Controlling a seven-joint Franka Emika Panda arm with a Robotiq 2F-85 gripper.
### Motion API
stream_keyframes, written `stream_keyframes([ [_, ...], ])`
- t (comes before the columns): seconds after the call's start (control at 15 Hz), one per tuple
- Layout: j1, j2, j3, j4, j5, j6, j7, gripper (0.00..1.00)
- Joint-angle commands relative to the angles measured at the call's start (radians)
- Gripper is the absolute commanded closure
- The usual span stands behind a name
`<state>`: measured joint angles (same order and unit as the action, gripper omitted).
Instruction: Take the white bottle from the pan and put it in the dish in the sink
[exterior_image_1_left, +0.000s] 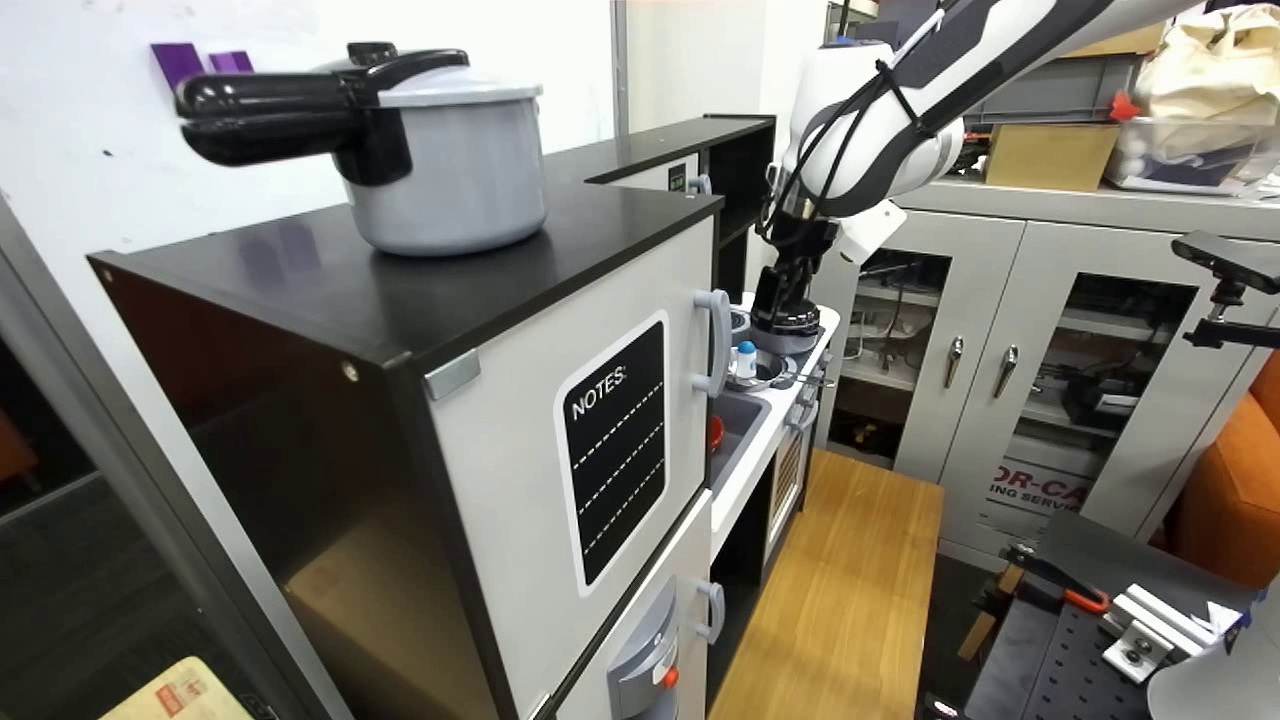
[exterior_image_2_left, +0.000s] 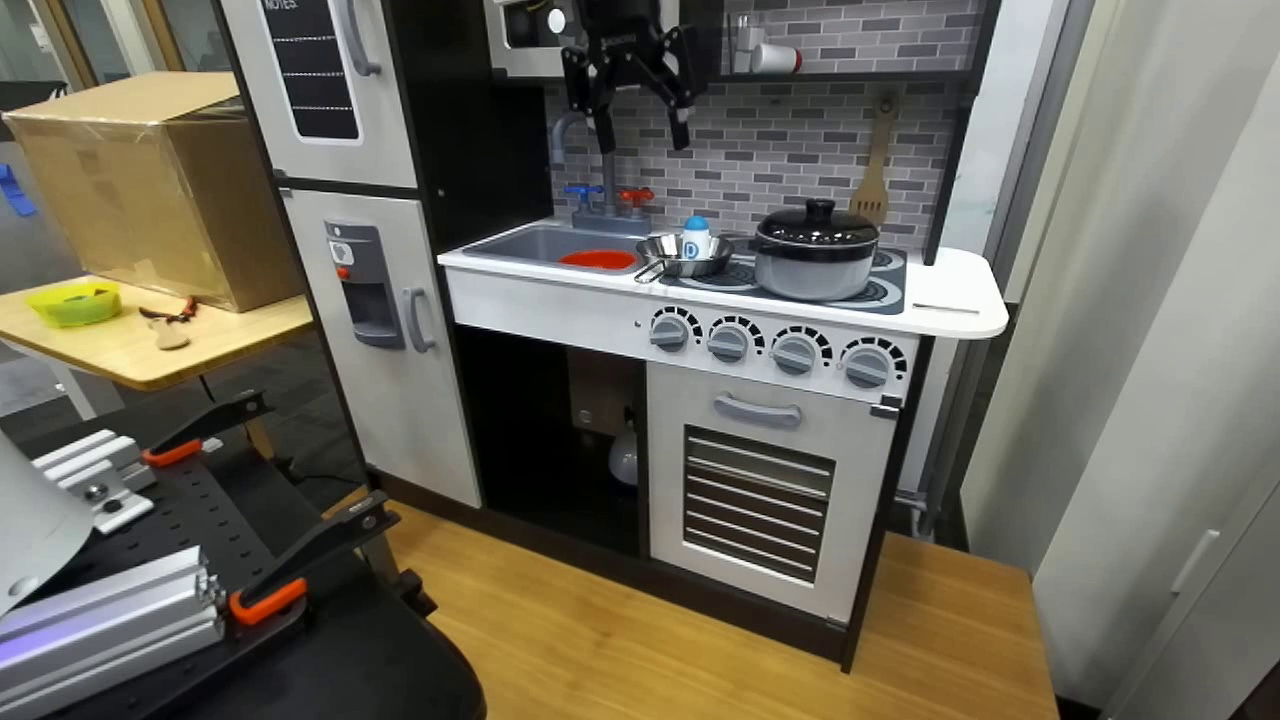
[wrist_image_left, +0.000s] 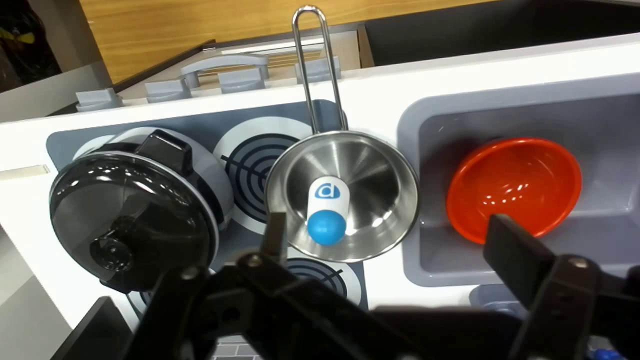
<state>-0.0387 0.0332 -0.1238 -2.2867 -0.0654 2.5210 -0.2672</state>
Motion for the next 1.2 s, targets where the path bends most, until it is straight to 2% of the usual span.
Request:
stream_keyframes([
  [0.0, -0.017, -0.001, 0.018, 0.001, -0.002, -0.003, 0.002, 0.00],
  [0.4, -0.031, 0.041, 0.007, 0.031, -0.058, 0.007, 0.078, 0.00],
  [0.8, -0.039, 0.136, 0.038, 0.098, 0.061, -0.014, 0.013, 0.00],
  [1.13, -0.048, 0.222, 0.045, 0.192, 0.041, -0.029, 0.016, 0.00],
])
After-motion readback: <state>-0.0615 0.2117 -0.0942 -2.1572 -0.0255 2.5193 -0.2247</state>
